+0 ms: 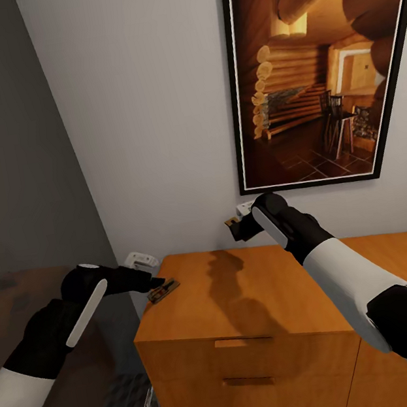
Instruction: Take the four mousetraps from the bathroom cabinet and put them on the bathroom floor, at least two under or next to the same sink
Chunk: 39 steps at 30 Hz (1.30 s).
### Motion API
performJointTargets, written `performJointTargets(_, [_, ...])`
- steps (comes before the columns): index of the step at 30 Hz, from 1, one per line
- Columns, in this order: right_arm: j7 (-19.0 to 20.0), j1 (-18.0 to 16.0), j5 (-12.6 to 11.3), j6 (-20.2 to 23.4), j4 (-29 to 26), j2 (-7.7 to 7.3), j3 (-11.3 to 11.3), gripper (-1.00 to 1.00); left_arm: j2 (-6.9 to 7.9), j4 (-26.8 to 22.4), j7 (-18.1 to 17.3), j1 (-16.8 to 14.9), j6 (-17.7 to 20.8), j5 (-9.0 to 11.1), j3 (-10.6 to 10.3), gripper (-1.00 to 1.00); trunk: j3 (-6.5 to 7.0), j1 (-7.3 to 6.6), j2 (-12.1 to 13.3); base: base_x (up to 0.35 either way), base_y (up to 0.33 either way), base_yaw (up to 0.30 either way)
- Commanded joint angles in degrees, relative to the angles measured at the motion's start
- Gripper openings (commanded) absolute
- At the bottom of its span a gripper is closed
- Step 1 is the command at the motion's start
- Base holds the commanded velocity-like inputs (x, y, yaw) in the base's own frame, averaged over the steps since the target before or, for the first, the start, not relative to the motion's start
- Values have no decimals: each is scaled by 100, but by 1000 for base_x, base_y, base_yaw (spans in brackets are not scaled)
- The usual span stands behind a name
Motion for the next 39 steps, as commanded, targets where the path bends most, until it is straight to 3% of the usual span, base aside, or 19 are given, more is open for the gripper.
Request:
performJointTargets(1, [14,-6,4,20,-2,-1,6,-100,4,-3,-60,-6,11,-58,-3,100,-7,0,-4,0,0,0])
performJointTargets(39, [-79,-6,119,20,6,-62,11,-100,-23,-19,-47,-7,11,-72,63,100,-7,0,-4,9,0,0])
